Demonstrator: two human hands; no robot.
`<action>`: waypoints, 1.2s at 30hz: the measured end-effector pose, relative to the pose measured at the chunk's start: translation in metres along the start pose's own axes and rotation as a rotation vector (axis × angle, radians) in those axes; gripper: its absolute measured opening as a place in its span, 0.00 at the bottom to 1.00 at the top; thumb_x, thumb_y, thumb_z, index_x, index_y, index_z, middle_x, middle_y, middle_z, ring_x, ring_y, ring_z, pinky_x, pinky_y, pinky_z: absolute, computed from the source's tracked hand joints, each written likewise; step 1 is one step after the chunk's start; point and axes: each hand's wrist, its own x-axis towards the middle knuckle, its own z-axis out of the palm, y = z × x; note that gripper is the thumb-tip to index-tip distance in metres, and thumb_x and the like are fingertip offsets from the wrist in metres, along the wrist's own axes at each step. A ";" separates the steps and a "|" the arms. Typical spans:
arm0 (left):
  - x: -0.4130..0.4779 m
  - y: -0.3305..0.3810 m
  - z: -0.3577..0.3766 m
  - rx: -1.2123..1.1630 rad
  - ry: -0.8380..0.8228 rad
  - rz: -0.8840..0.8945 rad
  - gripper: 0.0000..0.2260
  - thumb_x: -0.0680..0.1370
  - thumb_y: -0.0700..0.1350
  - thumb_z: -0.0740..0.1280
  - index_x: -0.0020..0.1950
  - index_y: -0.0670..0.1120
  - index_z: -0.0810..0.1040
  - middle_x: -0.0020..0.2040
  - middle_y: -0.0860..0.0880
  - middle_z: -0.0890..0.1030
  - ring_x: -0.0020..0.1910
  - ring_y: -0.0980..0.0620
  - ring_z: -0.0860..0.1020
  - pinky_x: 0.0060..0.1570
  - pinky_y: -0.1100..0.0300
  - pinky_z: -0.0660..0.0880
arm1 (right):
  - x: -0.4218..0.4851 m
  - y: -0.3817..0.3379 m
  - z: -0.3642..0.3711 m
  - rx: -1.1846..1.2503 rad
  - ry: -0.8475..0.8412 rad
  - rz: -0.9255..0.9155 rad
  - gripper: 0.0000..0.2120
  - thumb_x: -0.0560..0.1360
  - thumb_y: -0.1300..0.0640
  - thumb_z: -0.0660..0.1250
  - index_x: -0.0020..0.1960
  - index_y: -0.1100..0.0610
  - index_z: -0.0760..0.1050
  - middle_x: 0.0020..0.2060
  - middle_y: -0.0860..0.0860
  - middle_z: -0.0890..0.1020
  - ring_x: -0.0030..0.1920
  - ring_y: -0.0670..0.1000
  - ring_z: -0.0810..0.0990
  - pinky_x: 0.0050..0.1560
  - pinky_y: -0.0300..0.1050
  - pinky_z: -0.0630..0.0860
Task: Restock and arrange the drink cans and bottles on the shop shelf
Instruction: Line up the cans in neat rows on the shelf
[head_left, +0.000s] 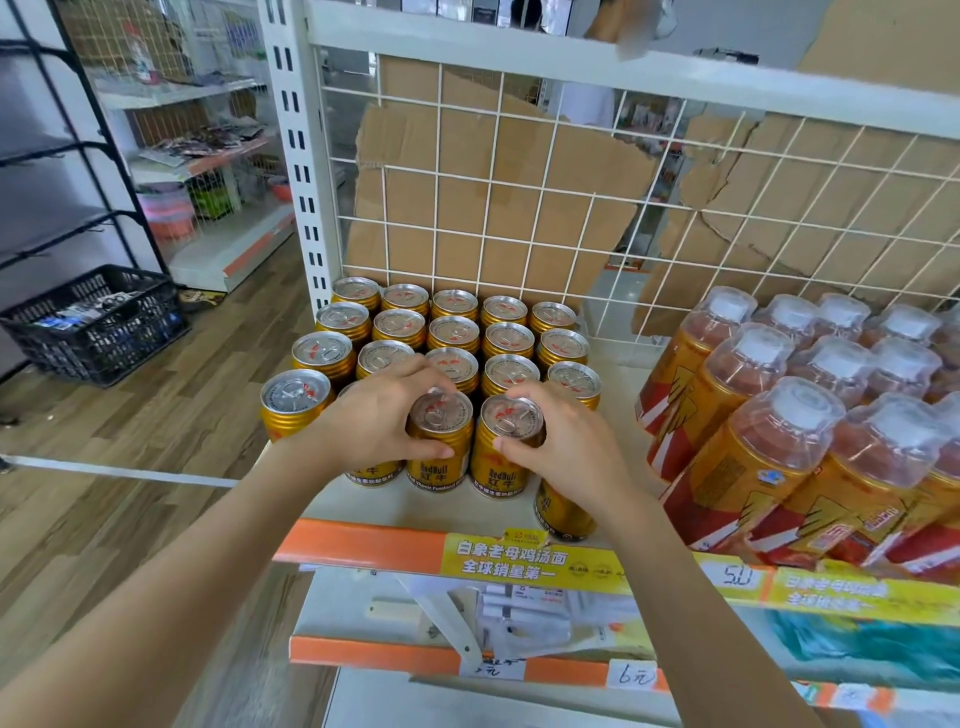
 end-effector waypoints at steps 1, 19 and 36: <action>0.000 0.000 0.000 0.002 0.007 0.009 0.30 0.63 0.68 0.64 0.61 0.55 0.71 0.59 0.58 0.69 0.58 0.54 0.71 0.50 0.48 0.76 | 0.000 0.000 0.000 0.005 -0.009 0.006 0.24 0.72 0.44 0.68 0.66 0.47 0.67 0.61 0.46 0.73 0.59 0.47 0.74 0.53 0.46 0.73; 0.030 0.051 0.016 0.082 0.016 0.071 0.36 0.70 0.67 0.42 0.72 0.51 0.65 0.73 0.50 0.64 0.73 0.48 0.59 0.70 0.51 0.52 | -0.059 0.025 -0.008 0.083 0.118 0.383 0.44 0.62 0.34 0.71 0.72 0.47 0.59 0.69 0.46 0.66 0.66 0.50 0.70 0.60 0.51 0.71; 0.046 0.042 0.034 0.265 -0.186 0.012 0.41 0.65 0.65 0.31 0.77 0.54 0.47 0.78 0.55 0.46 0.76 0.53 0.42 0.74 0.48 0.42 | -0.053 0.067 0.022 0.778 0.081 0.398 0.49 0.53 0.38 0.79 0.69 0.44 0.60 0.63 0.36 0.71 0.65 0.39 0.70 0.60 0.38 0.73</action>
